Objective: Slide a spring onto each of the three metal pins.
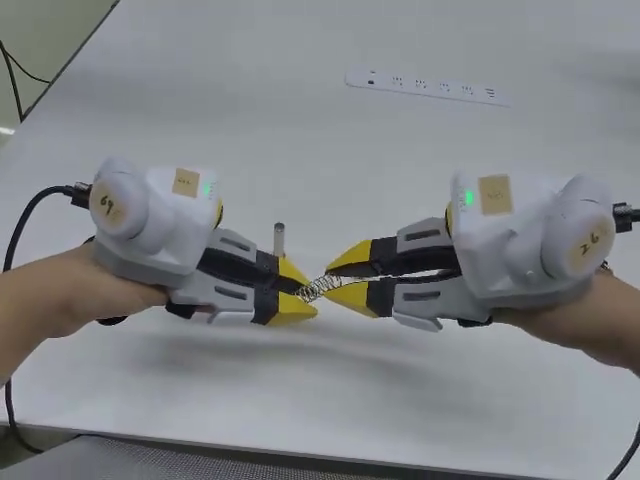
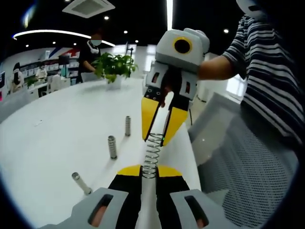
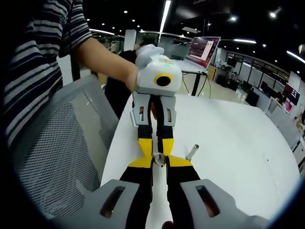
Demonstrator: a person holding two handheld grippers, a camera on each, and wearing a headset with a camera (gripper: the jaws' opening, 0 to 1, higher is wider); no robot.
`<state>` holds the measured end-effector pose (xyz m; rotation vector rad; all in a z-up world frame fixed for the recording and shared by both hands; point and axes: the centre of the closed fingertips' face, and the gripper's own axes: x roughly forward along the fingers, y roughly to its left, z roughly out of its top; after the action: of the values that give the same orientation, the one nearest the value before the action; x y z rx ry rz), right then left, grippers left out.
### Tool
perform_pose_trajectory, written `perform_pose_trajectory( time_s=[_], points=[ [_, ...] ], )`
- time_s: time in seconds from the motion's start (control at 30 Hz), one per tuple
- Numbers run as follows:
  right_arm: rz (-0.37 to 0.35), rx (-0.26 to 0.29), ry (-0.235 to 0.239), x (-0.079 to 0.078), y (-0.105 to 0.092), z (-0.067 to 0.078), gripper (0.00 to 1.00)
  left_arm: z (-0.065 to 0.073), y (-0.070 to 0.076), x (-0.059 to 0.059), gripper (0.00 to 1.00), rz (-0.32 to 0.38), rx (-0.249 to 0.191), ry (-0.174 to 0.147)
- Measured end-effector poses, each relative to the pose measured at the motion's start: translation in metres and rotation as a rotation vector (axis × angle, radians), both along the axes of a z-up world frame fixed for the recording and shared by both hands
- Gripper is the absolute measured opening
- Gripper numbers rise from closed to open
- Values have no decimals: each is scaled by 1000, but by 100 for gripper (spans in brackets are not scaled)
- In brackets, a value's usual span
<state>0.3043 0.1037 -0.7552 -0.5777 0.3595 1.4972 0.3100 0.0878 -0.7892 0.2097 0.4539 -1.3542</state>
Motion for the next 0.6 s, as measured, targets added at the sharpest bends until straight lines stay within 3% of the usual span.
perform_pose_trajectory(
  time_s=[0.1,0.5,0.6],
  points=[
    [5,38,0,0,9,8,7,0,-2,1,3,1,-3,1],
    [38,31,-70,1,21,7,7,0,-5,3,3,-1,1,-5],
    [41,24,-75,2,21,6,7,-1,-2,3,3,10,3,8]
  ],
)
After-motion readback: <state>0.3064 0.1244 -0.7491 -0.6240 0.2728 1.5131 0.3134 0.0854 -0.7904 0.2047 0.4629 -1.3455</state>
